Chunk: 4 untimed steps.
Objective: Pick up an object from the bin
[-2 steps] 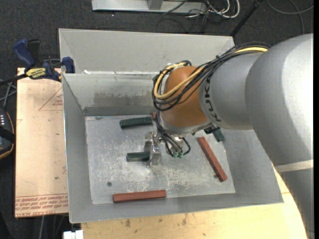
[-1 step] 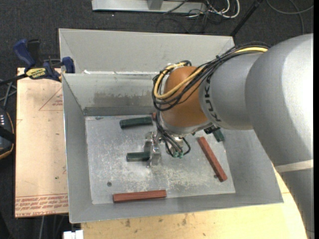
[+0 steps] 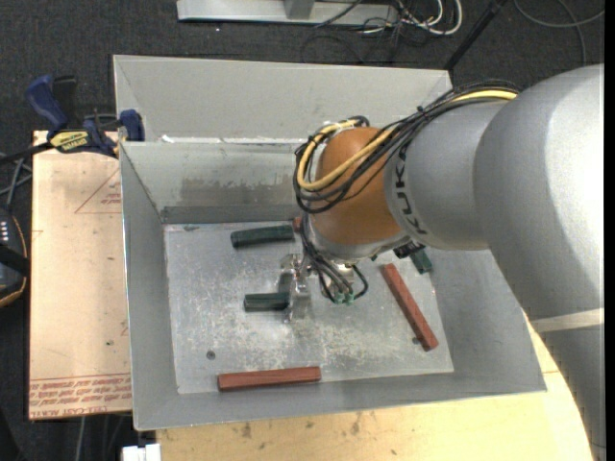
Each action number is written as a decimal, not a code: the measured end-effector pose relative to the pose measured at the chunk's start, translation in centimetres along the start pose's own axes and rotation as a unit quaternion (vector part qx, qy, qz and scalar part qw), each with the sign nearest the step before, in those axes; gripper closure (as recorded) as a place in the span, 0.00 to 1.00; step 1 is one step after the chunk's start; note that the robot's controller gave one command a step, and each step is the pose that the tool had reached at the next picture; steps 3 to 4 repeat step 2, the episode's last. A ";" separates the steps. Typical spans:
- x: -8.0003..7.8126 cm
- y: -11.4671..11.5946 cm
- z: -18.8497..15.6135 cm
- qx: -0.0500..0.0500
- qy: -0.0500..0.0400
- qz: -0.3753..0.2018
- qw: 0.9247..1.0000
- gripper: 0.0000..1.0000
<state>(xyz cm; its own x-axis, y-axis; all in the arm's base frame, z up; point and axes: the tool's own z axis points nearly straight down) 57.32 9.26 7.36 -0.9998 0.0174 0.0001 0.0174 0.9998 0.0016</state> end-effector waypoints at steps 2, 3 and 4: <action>1.6 -7.1 -17.6 0.001 -0.003 -0.056 0.998 1.00; 1.6 -7.1 -17.6 0.001 -0.003 -0.056 0.998 1.00; 1.6 -7.1 -17.6 0.001 -0.003 -0.056 0.998 1.00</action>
Offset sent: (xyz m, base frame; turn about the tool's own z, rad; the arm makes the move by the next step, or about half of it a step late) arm -0.0186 -0.0709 0.1753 -0.1129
